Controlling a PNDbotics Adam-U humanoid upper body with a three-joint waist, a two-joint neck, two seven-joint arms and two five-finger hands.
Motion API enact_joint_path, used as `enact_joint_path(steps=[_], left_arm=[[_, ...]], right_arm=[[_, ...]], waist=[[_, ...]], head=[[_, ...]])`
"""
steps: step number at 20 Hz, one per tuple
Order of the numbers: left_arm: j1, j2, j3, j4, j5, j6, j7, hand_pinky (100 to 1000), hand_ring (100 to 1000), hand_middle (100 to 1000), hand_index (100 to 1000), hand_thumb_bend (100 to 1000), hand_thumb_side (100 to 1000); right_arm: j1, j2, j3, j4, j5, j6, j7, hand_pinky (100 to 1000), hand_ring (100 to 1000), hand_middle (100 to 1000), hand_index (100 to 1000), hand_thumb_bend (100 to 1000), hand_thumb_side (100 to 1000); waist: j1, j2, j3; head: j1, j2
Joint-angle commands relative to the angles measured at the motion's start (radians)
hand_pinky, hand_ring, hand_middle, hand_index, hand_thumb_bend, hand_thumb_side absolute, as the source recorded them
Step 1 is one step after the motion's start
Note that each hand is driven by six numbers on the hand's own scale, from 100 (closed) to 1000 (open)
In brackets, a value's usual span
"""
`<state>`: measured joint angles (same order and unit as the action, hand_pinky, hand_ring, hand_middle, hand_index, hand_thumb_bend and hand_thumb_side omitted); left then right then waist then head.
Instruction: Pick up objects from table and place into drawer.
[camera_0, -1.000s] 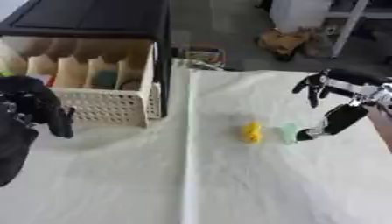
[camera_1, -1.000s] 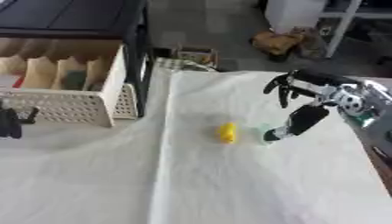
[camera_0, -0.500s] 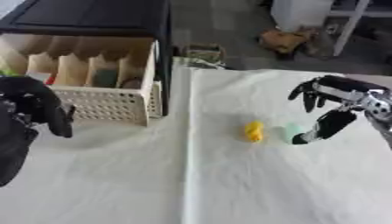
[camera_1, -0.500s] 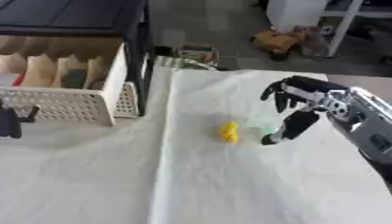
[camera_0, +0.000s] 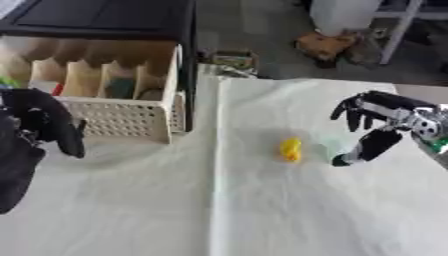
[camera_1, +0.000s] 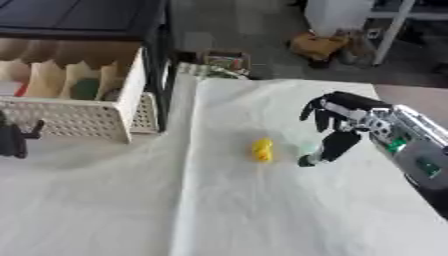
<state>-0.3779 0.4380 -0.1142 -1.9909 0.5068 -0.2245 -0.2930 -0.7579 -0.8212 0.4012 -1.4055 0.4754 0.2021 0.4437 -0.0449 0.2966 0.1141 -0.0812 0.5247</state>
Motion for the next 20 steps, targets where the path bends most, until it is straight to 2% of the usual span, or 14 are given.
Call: enact_joint_path(steps=[1, 20], left_arm=[[-0.008, 0.005, 0.006, -0.009, -0.003, 0.002, 0.000, 428, 436, 567, 740, 100, 529], [-0.008, -0.011, 0.004, -0.009, -0.020, 0.006, -0.009, 427, 437, 567, 737, 100, 524]], right_arm=[[-0.010, -0.018, -0.014, 0.015, 0.011, 0.002, -0.011, 567, 626, 443, 764, 673, 261], [-0.012, 0.022, -0.028, 0.111, 0.023, 0.006, -0.037, 529, 613, 458, 731, 645, 274]], waist=[[0.002, -0.016, 0.001], [0.000, -0.003, 0.017]], head=[[-0.001, -0.005], [-0.013, -0.005]])
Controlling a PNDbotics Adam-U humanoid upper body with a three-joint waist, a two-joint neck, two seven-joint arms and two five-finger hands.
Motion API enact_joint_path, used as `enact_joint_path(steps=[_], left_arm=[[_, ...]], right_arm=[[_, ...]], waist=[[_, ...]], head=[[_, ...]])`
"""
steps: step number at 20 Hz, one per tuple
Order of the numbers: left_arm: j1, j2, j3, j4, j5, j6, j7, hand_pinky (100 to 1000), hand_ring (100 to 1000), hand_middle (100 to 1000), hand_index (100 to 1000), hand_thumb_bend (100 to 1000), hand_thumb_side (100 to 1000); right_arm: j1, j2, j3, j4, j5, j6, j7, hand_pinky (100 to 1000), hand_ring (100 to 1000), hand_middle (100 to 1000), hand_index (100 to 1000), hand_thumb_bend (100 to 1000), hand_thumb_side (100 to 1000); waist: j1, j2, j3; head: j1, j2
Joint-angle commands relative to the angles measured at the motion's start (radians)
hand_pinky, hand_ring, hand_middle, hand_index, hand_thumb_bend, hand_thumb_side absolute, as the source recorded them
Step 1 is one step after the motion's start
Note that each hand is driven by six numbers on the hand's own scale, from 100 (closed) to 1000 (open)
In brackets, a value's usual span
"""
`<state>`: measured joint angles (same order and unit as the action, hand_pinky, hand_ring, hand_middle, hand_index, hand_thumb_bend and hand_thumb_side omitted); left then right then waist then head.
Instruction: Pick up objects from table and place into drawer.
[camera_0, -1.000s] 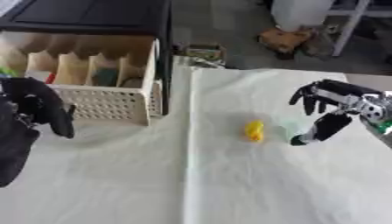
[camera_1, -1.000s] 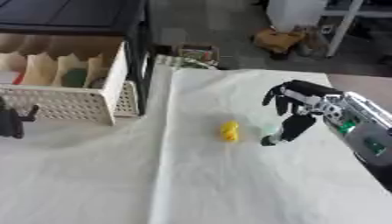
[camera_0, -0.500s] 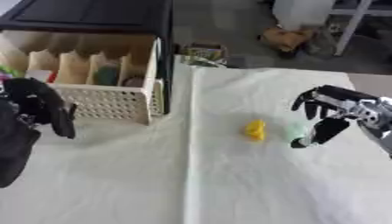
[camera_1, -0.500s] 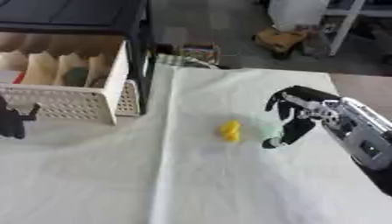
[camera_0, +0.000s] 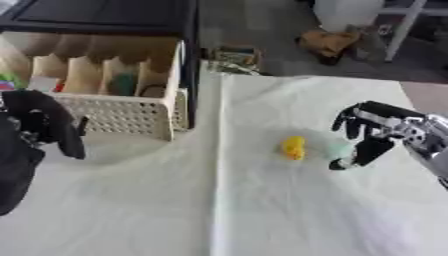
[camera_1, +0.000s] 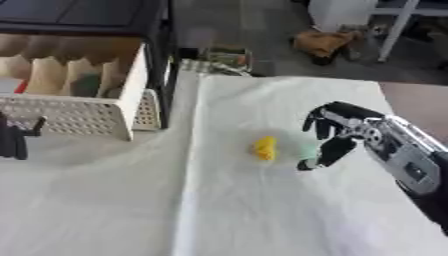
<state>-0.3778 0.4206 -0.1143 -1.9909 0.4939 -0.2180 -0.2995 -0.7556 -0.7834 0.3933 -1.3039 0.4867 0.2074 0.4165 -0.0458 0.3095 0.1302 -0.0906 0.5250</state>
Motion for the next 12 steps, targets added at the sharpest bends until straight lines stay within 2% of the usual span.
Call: enact_joint_path(steps=[1, 12], left_arm=[[-0.008, 0.006, 0.004, -0.009, -0.008, -0.002, -0.003, 427, 437, 567, 737, 100, 523], [-0.003, -0.004, 0.000, -0.009, -0.028, -0.003, -0.004, 426, 436, 567, 737, 100, 513]], right_arm=[[-0.014, -0.015, -0.022, 0.014, 0.014, 0.001, -0.012, 528, 613, 458, 731, 643, 272], [-0.013, -0.011, -0.042, 0.064, 0.040, -0.011, -0.031, 529, 616, 482, 740, 631, 268]], waist=[[0.001, -0.015, 0.002], [0.004, -0.006, -0.001]], head=[[-0.004, -0.005], [-0.003, -0.007]])
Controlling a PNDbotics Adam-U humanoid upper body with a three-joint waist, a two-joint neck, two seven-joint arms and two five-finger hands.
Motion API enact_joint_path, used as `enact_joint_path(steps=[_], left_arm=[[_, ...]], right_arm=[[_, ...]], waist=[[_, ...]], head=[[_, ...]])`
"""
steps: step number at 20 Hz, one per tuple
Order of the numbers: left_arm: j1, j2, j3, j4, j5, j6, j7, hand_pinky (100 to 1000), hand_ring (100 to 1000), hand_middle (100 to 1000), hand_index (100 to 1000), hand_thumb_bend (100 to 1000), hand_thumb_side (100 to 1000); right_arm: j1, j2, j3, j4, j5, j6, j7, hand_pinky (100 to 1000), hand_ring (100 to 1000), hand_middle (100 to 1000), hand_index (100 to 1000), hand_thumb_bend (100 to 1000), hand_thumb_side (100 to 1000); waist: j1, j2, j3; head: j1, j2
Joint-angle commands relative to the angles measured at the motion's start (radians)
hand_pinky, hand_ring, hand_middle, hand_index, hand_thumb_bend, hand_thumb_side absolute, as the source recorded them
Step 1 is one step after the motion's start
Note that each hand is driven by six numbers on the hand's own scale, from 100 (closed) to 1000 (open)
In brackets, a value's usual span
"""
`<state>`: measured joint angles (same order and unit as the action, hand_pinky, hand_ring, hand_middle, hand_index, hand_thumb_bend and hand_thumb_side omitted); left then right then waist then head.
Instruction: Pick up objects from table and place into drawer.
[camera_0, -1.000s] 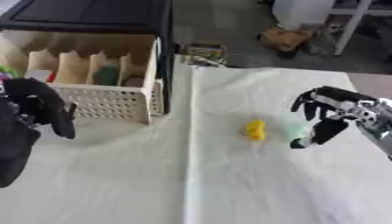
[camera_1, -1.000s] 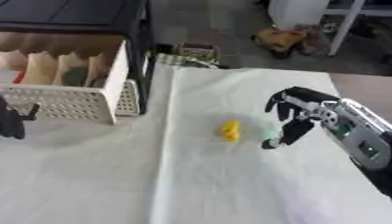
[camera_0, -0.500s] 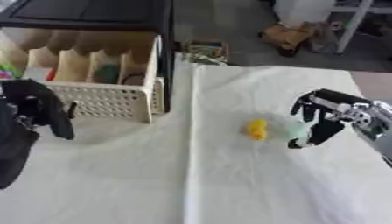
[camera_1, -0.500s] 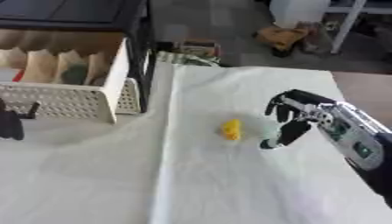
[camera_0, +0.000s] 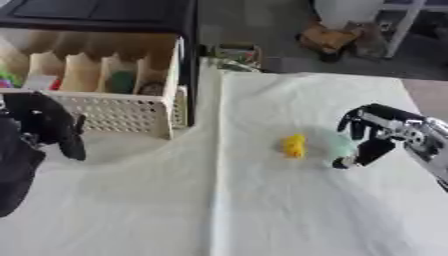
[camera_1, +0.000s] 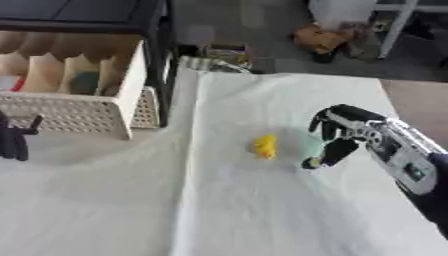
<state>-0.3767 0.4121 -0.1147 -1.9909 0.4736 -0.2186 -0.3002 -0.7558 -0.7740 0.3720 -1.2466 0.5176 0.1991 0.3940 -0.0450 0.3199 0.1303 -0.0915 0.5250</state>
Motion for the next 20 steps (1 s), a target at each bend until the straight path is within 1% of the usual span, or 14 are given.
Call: enact_joint_path(steps=[1, 7, 12, 18, 19, 20], left_arm=[[-0.004, 0.004, 0.000, -0.009, -0.009, -0.002, -0.003, 426, 436, 567, 737, 100, 513], [-0.004, -0.001, -0.002, -0.009, -0.018, -0.004, -0.005, 425, 435, 565, 736, 100, 504], [-0.001, -0.009, -0.003, -0.009, -0.031, -0.004, -0.005, 426, 434, 562, 735, 100, 498], [0.000, -0.016, -0.007, -0.009, -0.043, -0.002, -0.005, 425, 433, 560, 734, 100, 490], [0.000, -0.017, -0.007, -0.009, -0.045, -0.001, -0.005, 425, 433, 560, 734, 100, 489], [0.001, -0.018, -0.008, -0.009, -0.047, -0.001, -0.005, 425, 433, 560, 734, 100, 489]], right_arm=[[-0.013, -0.020, -0.022, 0.011, 0.011, -0.006, -0.010, 529, 616, 482, 740, 631, 268], [-0.016, -0.015, -0.031, 0.034, 0.018, -0.009, -0.026, 523, 611, 455, 734, 625, 264], [-0.016, -0.010, -0.032, 0.051, 0.033, -0.015, -0.038, 521, 611, 472, 736, 628, 219], [-0.016, -0.004, -0.041, 0.068, 0.036, -0.018, -0.044, 509, 601, 437, 712, 635, 218], [-0.017, -0.003, -0.042, 0.070, 0.036, -0.018, -0.047, 503, 597, 415, 698, 634, 217], [-0.017, -0.002, -0.041, 0.071, 0.036, -0.019, -0.049, 503, 596, 412, 697, 633, 217]], waist=[[0.003, -0.016, -0.002], [0.004, -0.010, 0.002], [0.006, -0.004, 0.004], [0.005, 0.001, 0.008], [0.005, 0.001, 0.007], [0.005, 0.002, 0.006]], head=[[-0.002, -0.008], [-0.007, -0.018], [-0.012, -0.022], [-0.016, -0.024], [-0.016, -0.023], [-0.015, -0.022]])
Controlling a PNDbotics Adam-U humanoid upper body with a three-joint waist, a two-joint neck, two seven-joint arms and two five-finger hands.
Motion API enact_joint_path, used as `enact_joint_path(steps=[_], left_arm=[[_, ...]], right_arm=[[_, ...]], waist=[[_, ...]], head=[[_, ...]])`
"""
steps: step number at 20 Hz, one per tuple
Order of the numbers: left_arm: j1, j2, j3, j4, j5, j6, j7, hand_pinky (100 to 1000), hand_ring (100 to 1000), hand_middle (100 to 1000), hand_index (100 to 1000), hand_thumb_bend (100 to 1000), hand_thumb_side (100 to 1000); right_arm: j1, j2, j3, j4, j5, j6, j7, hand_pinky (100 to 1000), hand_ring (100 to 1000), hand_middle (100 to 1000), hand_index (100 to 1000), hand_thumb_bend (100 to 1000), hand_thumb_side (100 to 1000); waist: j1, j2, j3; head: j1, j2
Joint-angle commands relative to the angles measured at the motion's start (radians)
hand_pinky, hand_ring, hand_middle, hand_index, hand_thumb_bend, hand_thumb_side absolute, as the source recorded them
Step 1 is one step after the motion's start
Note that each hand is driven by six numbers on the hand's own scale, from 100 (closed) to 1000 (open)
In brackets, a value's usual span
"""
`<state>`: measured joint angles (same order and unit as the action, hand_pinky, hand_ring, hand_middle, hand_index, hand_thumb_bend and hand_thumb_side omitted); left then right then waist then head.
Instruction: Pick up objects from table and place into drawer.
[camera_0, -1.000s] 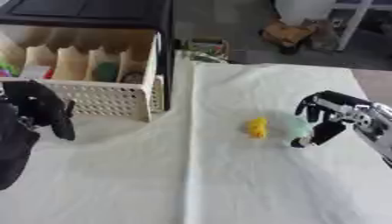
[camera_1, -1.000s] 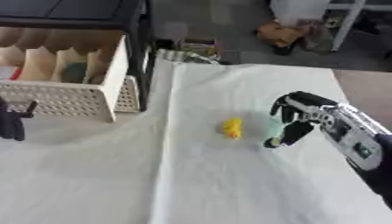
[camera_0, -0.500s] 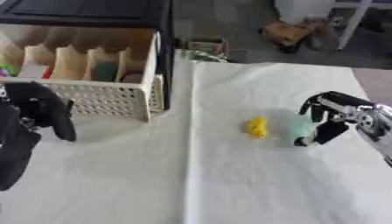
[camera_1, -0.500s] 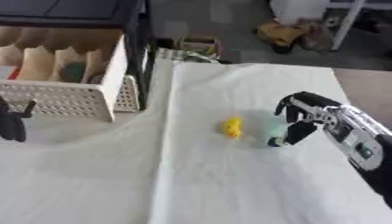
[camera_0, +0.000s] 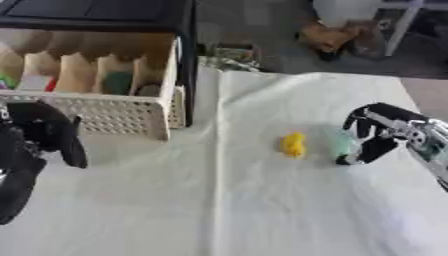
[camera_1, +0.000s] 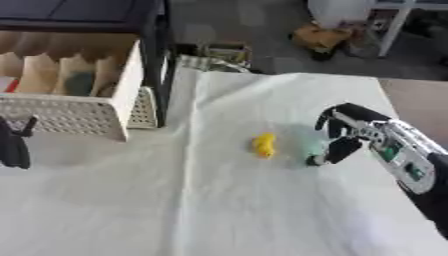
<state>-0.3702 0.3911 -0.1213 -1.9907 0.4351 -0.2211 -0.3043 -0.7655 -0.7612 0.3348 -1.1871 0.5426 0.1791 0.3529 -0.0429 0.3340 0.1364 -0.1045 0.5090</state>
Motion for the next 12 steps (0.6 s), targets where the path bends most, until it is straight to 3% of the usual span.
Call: enact_joint_path(steps=[1, 9, 12], left_arm=[[-0.006, 0.003, -0.001, -0.009, -0.011, 0.002, -0.001, 425, 433, 560, 734, 100, 491], [-0.004, -0.001, -0.001, -0.009, -0.016, 0.008, 0.002, 425, 433, 560, 730, 100, 490], [-0.003, -0.002, -0.001, -0.009, -0.017, 0.012, 0.001, 424, 433, 559, 726, 100, 490]], right_arm=[[-0.007, -0.015, -0.004, 0.012, 0.009, 0.000, -0.010, 495, 591, 389, 687, 631, 219], [0.006, -0.027, -0.004, -0.016, -0.024, 0.002, -0.015, 475, 576, 321, 677, 595, 224], [0.008, -0.030, -0.001, -0.028, -0.038, 0.007, -0.010, 476, 579, 338, 684, 570, 218]], waist=[[0.003, -0.012, -0.001], [0.001, -0.014, -0.003], [0.000, -0.014, -0.002]], head=[[-0.001, -0.004], [0.004, 0.002], [0.004, 0.002]])
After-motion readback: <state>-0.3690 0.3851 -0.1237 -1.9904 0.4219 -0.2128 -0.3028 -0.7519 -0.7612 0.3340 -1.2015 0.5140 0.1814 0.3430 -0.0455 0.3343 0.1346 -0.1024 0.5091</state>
